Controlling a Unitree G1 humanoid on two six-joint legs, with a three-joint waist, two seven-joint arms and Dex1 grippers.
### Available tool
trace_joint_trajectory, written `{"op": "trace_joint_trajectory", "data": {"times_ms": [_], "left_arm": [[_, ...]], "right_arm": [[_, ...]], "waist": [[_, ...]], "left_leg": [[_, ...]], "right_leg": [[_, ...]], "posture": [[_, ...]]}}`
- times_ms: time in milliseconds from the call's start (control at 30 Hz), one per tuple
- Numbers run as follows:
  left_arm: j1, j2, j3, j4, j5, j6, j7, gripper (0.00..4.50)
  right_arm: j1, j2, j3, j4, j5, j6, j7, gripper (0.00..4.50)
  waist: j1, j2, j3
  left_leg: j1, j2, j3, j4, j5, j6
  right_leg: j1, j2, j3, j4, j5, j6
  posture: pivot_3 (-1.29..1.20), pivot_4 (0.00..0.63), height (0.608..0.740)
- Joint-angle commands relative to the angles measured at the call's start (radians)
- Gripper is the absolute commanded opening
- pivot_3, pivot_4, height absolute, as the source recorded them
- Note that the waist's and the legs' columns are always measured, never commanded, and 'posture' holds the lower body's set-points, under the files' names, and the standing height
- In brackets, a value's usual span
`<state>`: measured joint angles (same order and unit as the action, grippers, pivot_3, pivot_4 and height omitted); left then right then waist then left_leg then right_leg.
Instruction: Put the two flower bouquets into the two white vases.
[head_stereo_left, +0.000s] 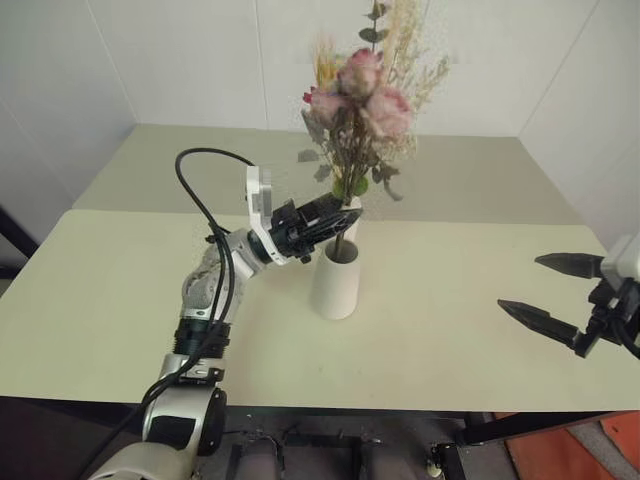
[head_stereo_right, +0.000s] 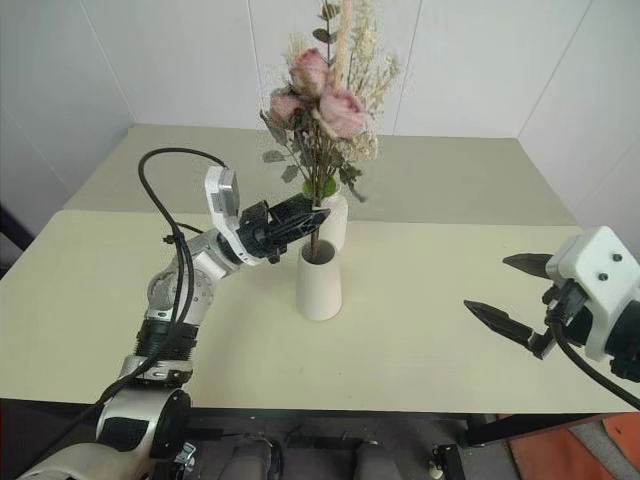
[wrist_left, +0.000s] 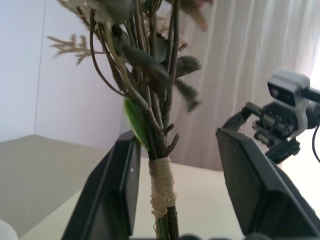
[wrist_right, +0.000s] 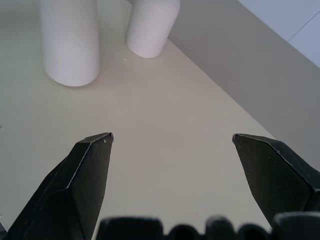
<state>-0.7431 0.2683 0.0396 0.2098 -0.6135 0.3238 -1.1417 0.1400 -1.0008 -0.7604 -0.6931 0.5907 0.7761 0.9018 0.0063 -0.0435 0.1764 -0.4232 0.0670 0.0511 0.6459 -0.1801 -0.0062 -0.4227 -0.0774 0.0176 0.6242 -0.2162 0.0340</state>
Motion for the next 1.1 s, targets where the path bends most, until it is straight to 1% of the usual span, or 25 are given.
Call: {"op": "trace_joint_trajectory", "data": {"times_ms": [33,100,133,233,267,467,667,733,833,967,1100], "left_arm": [[0.047,0.073,-0.004,-0.055,0.054,-0.044,-0.026,3.6],[0.068,0.11,0.016,-0.078,0.031,-0.028,-0.04,4.25],[0.088,0.153,0.028,-0.097,0.008,0.008,-0.065,4.47],[0.139,0.253,0.033,-0.133,0.027,0.024,-0.098,4.47],[0.148,0.27,0.032,-0.138,0.036,0.018,-0.097,4.47],[0.23,0.356,0.16,-0.216,-0.011,0.031,-0.031,4.47],[0.372,0.497,0.263,-0.329,-0.054,0.06,-0.082,4.47],[0.403,0.537,0.294,-0.339,-0.06,0.059,-0.091,4.47],[0.397,0.552,0.312,-0.321,-0.061,0.053,-0.066,4.47],[0.39,0.561,0.308,-0.321,-0.054,0.052,-0.063,4.47],[0.427,0.589,0.328,-0.341,-0.075,0.065,-0.097,4.47]], "right_arm": [[-0.003,0.0,-0.01,0.005,-0.015,-0.031,-0.011,4.5],[-0.001,0.002,-0.007,0.009,-0.015,-0.034,-0.01,4.5],[-0.002,0.002,-0.001,0.014,-0.019,-0.039,-0.01,4.5],[-0.012,-0.001,0.018,0.029,-0.028,-0.052,-0.011,4.5],[-0.017,-0.002,0.023,0.033,-0.029,-0.054,-0.012,4.5],[-0.04,-0.014,0.055,0.065,-0.036,-0.079,-0.006,4.5],[-0.061,-0.042,0.062,0.122,-0.042,-0.104,0.036,4.5],[-0.074,-0.057,0.074,0.151,-0.047,-0.12,0.049,4.5],[-0.098,-0.075,0.092,0.182,-0.047,-0.134,0.062,4.5],[-0.122,-0.087,0.113,0.212,-0.047,-0.15,0.081,4.5],[-0.147,-0.085,0.13,0.218,-0.039,-0.152,0.082,4.5]], "waist": [[-0.005,0.001,0.0],[-0.005,0.001,0.0],[-0.005,0.001,0.0],[-0.006,0.001,0.0],[-0.006,0.001,0.0],[-0.005,0.001,-0.001],[-0.007,0.001,-0.001],[-0.009,0.001,-0.001],[-0.006,0.001,-0.001],[0.0,0.001,-0.001],[-0.001,0.001,-0.001]], "left_leg": [[0.0,0.0,0.0,0.0,0.0,0.0],[0.001,0.0,0.0,0.0,0.0,0.0],[0.0,0.0,0.0,0.0,0.0,0.0],[0.0,0.001,0.0,0.0,0.0,0.0],[0.0,0.001,0.0,0.0,0.0,0.0],[0.0,0.001,0.0,0.0,0.0,0.0],[0.0,0.001,0.001,0.0,0.0,0.0],[0.001,0.002,0.001,0.0,0.0,0.0],[0.001,0.002,0.001,0.0,0.0,0.0],[0.001,0.002,0.001,0.0,0.0,0.0],[0.0,0.002,0.001,-0.001,0.0,0.0]], "right_leg": [[0.0,0.0,0.0,0.0,0.0,0.0],[0.0,0.0,0.0,0.001,0.0,0.0],[0.0,0.0,0.0,0.001,0.0,0.0],[0.0,0.0,0.0,0.001,0.0,0.0],[0.0,0.0,0.0,0.001,0.0,0.0],[0.0,0.0,0.0,0.001,0.0,0.0],[-0.001,0.0,0.0,0.001,0.0,0.0],[-0.001,0.0,0.0,0.0,-0.001,-0.001],[-0.001,0.0,0.0,0.001,-0.004,-0.007],[-0.001,-0.001,-0.001,0.001,-0.004,-0.007],[-0.002,0.0,-0.001,0.001,-0.004,-0.007]], "posture": [[0.0,0.15,0.74],[0.0,0.15,0.74],[0.0,0.15,0.74],[0.0,0.15,0.74],[0.0,0.15,0.74],[0.0,0.15,0.74],[0.0,0.15,0.74],[0.0,0.15,0.74],[0.0,0.15,0.74],[0.0,0.15,0.74],[0.0,0.15,0.74]]}}
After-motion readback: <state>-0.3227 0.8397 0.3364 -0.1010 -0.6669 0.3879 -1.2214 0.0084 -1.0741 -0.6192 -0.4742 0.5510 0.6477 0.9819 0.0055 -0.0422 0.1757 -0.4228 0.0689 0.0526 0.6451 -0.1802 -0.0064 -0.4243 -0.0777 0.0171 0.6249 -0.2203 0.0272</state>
